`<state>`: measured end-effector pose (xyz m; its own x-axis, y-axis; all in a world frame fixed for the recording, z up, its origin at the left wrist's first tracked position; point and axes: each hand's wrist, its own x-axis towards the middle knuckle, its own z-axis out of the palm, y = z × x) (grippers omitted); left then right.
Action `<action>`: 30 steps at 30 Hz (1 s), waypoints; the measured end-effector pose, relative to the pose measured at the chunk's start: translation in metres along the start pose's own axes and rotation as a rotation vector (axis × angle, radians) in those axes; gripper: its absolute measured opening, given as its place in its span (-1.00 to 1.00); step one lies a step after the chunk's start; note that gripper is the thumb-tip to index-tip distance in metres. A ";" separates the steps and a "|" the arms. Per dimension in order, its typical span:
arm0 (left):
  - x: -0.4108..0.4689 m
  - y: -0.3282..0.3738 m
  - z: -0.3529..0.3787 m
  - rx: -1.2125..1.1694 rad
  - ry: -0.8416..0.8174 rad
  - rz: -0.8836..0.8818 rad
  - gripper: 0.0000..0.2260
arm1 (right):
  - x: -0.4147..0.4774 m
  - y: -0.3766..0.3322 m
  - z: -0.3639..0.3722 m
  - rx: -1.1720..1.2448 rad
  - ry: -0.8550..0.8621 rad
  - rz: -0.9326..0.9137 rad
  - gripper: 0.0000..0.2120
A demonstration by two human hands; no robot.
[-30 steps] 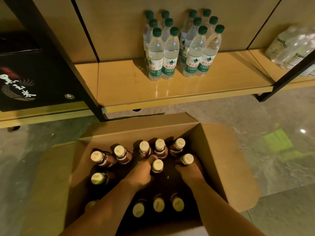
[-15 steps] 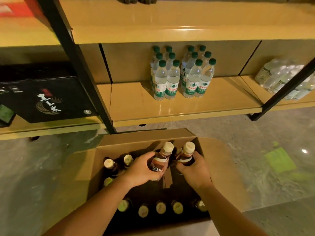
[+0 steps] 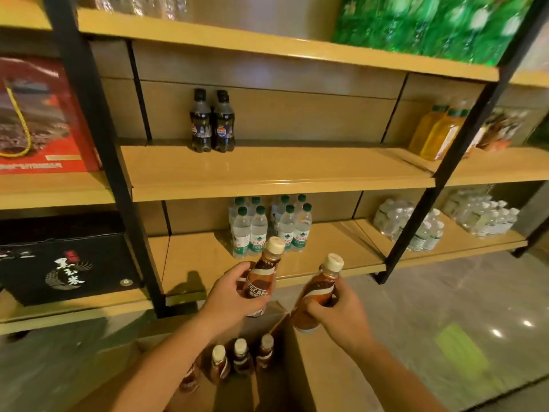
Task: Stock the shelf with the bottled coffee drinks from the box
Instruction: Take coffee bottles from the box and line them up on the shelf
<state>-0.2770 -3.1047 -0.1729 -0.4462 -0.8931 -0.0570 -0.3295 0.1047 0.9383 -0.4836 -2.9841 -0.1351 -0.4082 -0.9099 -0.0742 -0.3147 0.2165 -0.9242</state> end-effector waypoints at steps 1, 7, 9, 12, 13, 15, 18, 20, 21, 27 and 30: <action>0.003 0.015 0.007 0.002 0.007 0.025 -0.39 | 0.002 -0.005 -0.016 -0.008 0.011 -0.015 -0.55; 0.012 0.123 0.081 -0.008 0.028 0.176 -0.53 | 0.003 -0.034 -0.138 -0.034 0.074 -0.094 -0.62; 0.019 0.158 0.118 -0.029 0.023 0.210 -0.55 | 0.002 -0.038 -0.186 -0.039 0.073 -0.115 -0.68; 0.035 0.206 0.181 -0.054 0.018 0.242 -0.37 | 0.000 -0.038 -0.264 -0.056 0.101 -0.128 -0.67; 0.042 0.220 0.203 -0.058 0.014 0.245 -0.33 | -0.001 -0.037 -0.289 -0.068 0.107 -0.133 -0.69; 0.054 0.247 0.248 -0.058 -0.014 0.256 -0.32 | -0.001 -0.034 -0.340 -0.101 0.133 -0.149 -0.70; 0.074 0.286 0.314 -0.086 -0.062 0.276 -0.19 | 0.003 -0.026 -0.410 -0.164 0.188 -0.137 -0.73; 0.091 0.312 0.356 -0.120 -0.084 0.290 -0.19 | 0.011 -0.017 -0.456 -0.180 0.229 -0.116 -0.76; 0.098 0.325 0.376 -0.134 -0.100 0.293 -0.25 | 0.016 -0.011 -0.479 -0.190 0.256 -0.104 -0.77; 0.157 0.386 0.478 -0.122 -0.144 0.347 -0.30 | 0.063 0.024 -0.601 -0.192 0.346 -0.045 -0.67; 0.196 0.406 0.520 -0.144 -0.130 0.353 -0.34 | 0.095 0.038 -0.655 -0.181 0.358 -0.033 -0.69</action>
<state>-0.9312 -3.0094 0.0198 -0.6160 -0.7493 0.2432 -0.0210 0.3242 0.9457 -1.0956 -2.8303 0.0683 -0.6580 -0.7435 0.1188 -0.4651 0.2772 -0.8407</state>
